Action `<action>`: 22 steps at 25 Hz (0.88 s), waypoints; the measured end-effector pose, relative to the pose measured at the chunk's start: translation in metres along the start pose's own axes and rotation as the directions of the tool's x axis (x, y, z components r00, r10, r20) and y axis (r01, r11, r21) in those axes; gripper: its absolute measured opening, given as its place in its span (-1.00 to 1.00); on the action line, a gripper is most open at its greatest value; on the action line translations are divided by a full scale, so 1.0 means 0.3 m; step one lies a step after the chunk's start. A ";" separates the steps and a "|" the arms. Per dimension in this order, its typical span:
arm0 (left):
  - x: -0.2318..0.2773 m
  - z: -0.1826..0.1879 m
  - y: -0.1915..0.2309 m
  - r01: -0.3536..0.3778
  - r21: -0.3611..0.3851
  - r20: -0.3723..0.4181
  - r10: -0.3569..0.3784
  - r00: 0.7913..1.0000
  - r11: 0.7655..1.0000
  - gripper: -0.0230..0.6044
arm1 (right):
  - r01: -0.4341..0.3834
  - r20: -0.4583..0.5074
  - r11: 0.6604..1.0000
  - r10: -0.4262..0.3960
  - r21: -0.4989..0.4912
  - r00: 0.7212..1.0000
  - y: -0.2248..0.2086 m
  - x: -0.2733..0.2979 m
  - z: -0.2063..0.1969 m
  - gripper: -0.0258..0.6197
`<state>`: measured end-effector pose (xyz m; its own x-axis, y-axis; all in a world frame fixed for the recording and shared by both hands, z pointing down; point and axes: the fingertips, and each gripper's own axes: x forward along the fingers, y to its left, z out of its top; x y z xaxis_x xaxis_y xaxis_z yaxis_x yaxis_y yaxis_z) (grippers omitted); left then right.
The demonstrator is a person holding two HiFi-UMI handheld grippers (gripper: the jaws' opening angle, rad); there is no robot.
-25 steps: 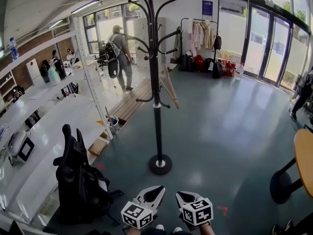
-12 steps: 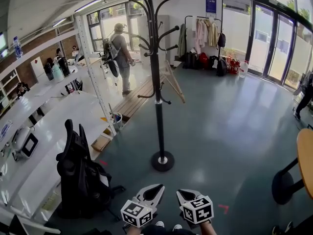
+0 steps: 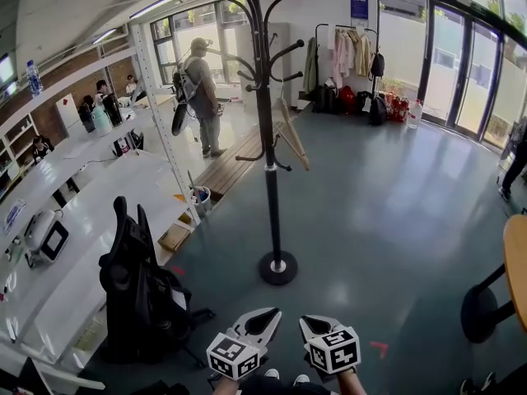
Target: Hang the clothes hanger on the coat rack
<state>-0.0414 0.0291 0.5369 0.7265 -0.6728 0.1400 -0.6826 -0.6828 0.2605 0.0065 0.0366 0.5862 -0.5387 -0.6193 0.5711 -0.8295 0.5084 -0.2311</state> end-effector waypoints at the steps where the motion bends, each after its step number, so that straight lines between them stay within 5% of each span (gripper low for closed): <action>1: -0.001 -0.002 0.003 0.000 0.000 -0.001 0.000 1.000 1.000 -0.93 | -0.001 -0.001 1.000 0.001 0.001 1.000 0.002 0.002 -0.003 -0.89; 22: -0.001 -0.037 -0.046 0.022 -0.010 -0.020 -0.022 1.000 1.000 -0.93 | 0.015 -0.021 1.000 -0.015 0.010 1.000 -0.007 -0.028 -0.059 -0.89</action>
<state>-0.0313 0.0419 0.5438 0.7427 -0.6518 0.1534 -0.6658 -0.6945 0.2728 0.0154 0.0512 0.5958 -0.5232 -0.6138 0.5912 -0.8389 0.4931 -0.2304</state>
